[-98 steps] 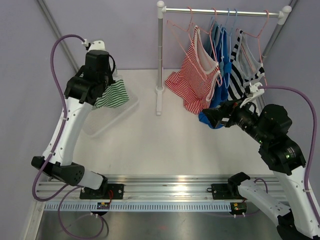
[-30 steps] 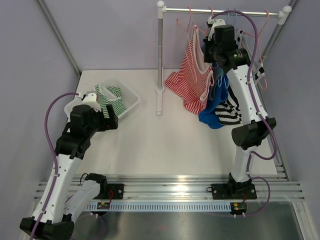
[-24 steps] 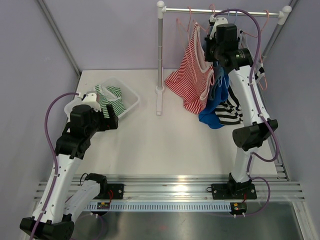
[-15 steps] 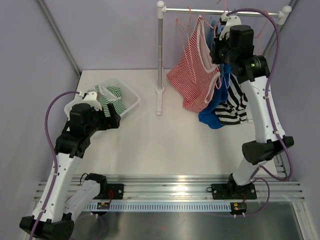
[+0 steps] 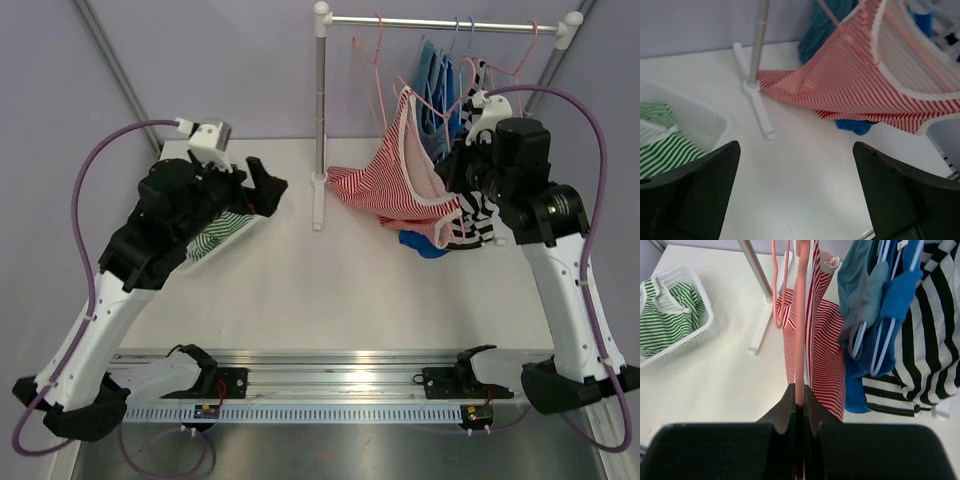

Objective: Remove the tank top from the hanger

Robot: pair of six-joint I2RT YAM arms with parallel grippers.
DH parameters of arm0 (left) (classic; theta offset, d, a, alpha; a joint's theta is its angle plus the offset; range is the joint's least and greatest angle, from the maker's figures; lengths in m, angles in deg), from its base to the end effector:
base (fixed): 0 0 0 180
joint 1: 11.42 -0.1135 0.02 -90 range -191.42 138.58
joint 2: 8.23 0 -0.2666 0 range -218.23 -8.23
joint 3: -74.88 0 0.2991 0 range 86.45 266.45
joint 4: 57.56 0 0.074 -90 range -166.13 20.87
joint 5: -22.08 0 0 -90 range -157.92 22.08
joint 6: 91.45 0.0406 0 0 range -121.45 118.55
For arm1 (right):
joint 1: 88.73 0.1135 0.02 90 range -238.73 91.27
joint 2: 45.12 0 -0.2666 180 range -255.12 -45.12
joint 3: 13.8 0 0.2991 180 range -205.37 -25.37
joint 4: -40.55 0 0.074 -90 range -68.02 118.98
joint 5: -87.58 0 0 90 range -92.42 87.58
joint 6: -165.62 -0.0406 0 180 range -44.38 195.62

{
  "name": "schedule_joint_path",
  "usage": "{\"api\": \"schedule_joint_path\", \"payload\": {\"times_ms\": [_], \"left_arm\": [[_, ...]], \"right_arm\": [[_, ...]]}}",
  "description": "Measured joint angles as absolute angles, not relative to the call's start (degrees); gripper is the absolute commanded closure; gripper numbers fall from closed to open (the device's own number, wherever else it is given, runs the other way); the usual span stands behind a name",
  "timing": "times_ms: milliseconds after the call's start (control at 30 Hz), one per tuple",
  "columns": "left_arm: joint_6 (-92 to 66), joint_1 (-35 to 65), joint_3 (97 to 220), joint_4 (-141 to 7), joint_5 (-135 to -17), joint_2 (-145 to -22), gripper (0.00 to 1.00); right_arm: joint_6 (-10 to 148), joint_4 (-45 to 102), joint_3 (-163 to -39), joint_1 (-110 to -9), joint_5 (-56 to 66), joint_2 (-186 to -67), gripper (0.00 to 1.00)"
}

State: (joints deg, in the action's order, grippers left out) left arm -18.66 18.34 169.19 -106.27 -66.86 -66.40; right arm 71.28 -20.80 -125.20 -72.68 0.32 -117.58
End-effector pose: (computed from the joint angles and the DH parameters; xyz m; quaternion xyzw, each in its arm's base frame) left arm 0.2025 -0.1149 0.4915 0.0795 0.7762 -0.2426 0.5765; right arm 0.2668 0.0788 0.5120 -0.0980 0.8251 0.1180 0.5438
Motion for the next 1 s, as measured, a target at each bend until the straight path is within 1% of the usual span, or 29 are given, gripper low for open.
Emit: {"api": "schedule_joint_path", "payload": {"times_ms": [67,133,300,433,600,633,700,767,833,933,967,1000], "left_arm": [[-17.6,26.1,173.3,-103.4,-64.9,-70.5,0.01],[-16.3,31.8,175.7,-100.3,-64.1,-74.8,0.01],[-9.5,43.9,181.8,-93.7,-62.2,-87.5,0.01],[-4.8,48.6,186.2,-89.9,-62.1,-94.8,0.01],[-2.2,48.7,190.9,-85.7,-61.7,-100.0,0.02],[-1.9,48.6,191.7,-85.1,-61.4,-100.7,0.07],[-1.3,48.5,192.7,-84.2,-60.6,-101.6,0.07],[-0.5,48.5,193.3,-83.4,-59.3,-102.4,0.10],[0.3,48.5,193.7,-82.8,-58.2,-103.3,0.17],[1.5,48.5,194.0,-82.7,-56.5,-104.5,0.33],[1.8,48.5,194.0,-82.8,-55.9,-104.8,0.36],[2.1,48.5,194.0,-82.9,-55.5,-105.0,0.36]], "right_arm": [[71.0,-22.3,-122.7,-72.7,0.7,-113.6,1.00],[70.5,-24.1,-121.0,-72.7,1.1,-109.0,1.00],[68.1,-27.6,-118.8,-72.7,2.7,-97.7,1.00],[67.5,-30.7,-119.3,-72.7,5.1,-92.3,1.00],[67.7,-34.8,-119.6,-72.7,6.4,-91.3,1.00],[67.8,-35.6,-119.5,-72.7,6.8,-91.4,1.00],[67.9,-36.7,-119.2,-72.7,8.0,-91.5,1.00],[67.9,-37.4,-119.0,-72.6,9.7,-91.3,1.00],[68.0,-37.5,-119.0,-72.5,11.4,-91.0,1.00],[68.1,-37.4,-119.0,-72.5,14.2,-90.2,1.00],[68.1,-37.4,-119.0,-72.4,14.7,-90.0,1.00],[68.2,-37.4,-119.0,-72.3,14.9,-89.9,1.00]]}}
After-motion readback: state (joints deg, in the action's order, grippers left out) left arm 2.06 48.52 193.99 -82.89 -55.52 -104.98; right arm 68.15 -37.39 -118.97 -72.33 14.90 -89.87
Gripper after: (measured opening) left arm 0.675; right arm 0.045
